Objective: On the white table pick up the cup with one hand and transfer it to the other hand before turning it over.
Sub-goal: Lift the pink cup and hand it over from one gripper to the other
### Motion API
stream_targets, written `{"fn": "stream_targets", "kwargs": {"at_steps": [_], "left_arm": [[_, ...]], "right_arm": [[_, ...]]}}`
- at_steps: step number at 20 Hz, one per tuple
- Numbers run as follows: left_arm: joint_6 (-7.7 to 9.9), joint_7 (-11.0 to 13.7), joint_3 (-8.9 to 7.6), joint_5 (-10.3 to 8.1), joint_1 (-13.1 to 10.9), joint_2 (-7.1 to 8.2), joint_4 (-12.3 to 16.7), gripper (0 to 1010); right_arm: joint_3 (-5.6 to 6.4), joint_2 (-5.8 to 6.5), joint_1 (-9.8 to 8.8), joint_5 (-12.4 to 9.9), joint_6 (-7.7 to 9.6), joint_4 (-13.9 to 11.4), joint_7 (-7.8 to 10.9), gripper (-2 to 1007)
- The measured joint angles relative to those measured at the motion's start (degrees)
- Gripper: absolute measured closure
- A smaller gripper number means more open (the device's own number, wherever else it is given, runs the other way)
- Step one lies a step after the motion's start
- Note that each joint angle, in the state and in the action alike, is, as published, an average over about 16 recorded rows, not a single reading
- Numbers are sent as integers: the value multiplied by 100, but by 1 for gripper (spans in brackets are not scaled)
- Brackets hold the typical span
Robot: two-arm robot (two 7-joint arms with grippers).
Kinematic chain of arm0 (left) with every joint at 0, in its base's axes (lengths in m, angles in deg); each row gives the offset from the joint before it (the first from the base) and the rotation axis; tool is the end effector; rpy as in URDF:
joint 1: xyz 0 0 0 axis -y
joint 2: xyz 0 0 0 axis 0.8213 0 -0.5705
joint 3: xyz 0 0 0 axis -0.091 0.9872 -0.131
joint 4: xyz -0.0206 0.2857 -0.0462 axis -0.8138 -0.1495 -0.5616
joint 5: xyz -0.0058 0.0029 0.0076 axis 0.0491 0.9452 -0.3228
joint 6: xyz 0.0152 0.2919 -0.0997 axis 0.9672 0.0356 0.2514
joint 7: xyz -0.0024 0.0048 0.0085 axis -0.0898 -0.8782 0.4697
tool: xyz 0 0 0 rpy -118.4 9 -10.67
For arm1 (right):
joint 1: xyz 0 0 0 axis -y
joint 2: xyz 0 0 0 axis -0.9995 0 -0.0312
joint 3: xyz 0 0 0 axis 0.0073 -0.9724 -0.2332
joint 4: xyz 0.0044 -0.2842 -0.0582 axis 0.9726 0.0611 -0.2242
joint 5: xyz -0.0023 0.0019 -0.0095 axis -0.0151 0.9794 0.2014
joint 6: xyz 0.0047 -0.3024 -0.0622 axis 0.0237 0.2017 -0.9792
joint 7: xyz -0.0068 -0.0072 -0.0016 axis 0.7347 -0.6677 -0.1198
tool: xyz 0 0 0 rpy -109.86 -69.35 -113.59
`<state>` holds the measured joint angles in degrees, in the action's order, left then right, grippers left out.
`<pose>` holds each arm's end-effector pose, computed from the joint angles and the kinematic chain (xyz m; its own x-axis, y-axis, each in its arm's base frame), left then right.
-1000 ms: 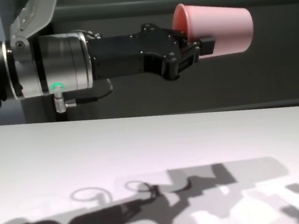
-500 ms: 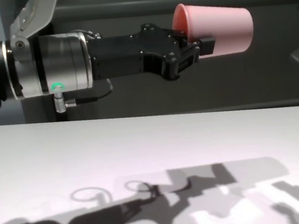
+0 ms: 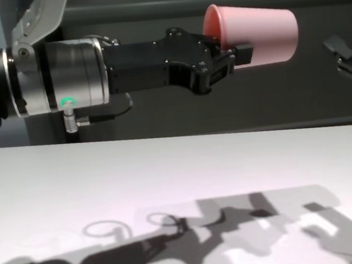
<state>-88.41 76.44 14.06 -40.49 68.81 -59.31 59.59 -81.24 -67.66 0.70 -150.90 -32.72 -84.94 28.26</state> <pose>0.4531 -0.0216 -0.2090 0.9155 0.2516 0.3140 -0.2881 0.9547 0.0748 0.3389 -0.0110 -0.3055 0.6043 -0.1441 -0.7836 0.7422 0.4595 0.4878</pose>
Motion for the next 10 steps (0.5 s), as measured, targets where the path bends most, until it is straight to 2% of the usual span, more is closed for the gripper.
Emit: {"fn": "stream_targets", "kwargs": {"at_steps": [5, 10], "left_arm": [[0, 0, 0, 0, 0, 0, 0, 962], [0, 0, 0, 0, 0, 0, 0, 962]], "right_arm": [[-106, -13, 231, -59, -27, 234, -17, 5], [-215, -16, 449, -132, -47, 526, 124, 5]]}}
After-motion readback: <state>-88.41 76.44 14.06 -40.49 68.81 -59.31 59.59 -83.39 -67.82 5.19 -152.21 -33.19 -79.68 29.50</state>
